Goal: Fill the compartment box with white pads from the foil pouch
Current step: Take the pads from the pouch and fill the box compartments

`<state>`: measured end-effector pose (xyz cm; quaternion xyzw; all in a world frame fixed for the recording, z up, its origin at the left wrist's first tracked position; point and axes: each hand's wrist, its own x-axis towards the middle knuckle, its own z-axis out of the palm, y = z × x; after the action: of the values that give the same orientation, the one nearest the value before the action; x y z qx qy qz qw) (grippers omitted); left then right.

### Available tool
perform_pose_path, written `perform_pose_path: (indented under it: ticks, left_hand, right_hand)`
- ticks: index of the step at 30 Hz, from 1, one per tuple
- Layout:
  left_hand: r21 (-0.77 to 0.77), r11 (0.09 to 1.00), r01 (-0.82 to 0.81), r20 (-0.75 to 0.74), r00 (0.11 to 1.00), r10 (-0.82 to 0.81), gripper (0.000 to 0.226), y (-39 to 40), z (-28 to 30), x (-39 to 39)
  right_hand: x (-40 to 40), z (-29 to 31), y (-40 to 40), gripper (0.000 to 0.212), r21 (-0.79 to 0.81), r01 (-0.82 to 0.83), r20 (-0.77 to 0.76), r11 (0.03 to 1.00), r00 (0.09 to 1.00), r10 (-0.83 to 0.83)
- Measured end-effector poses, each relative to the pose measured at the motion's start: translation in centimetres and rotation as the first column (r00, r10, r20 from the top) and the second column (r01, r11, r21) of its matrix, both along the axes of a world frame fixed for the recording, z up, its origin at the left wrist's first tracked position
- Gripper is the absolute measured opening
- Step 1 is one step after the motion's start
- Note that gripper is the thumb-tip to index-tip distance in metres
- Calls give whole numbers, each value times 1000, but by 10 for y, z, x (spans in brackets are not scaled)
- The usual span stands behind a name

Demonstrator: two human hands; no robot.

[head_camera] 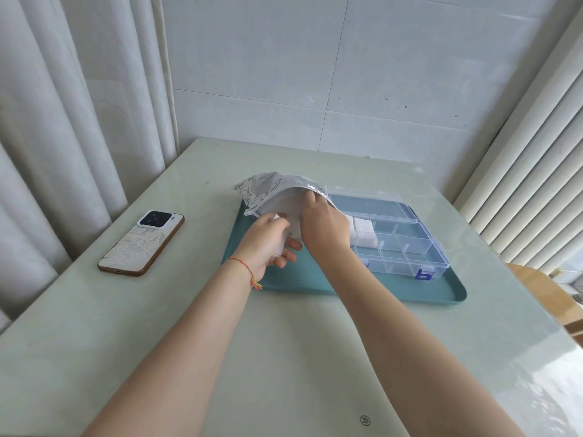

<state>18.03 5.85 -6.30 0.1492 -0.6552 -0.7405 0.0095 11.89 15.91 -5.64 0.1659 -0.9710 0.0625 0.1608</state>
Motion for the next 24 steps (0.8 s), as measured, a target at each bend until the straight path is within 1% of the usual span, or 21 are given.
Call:
perform_pose_path:
  ticks: [4, 10, 14, 16, 18, 21, 24]
  left_hand:
    - [9, 1000, -16, 4, 1000, 16, 18, -2, 0, -1]
    - [21, 1000, -18, -4, 1000, 18, 16, -3, 0, -2]
    - [24, 1000, -15, -22, 1000, 15, 23, -3, 1, -1]
    - [26, 999, -30, -36, 999, 31, 23, -3, 1, 0]
    - [32, 998, -50, -45, 998, 52, 17, -3, 1, 0]
    - [37, 997, -66, -48, 997, 68, 12, -3, 0, -1]
    - [39, 997, -62, -37, 997, 64, 13, -2, -1, -4]
  right_hand:
    - [3, 1, 5, 31, 45, -11, -85, 999, 996, 15]
    - [3, 4, 11, 14, -2, -59, -66, 998, 996, 59]
    - [3, 8, 15, 16, -136, -69, 11, 988, 997, 71]
    - [3, 10, 17, 17, -227, -76, 41, 971, 995, 88]
    - [3, 12, 21, 15, -356, -76, 85, 932, 990, 113]
    - [2, 18, 29, 11, -543, -41, 171, 838, 973, 158]
    - [2, 24, 42, 8, -618, -19, 207, 786, 960, 186]
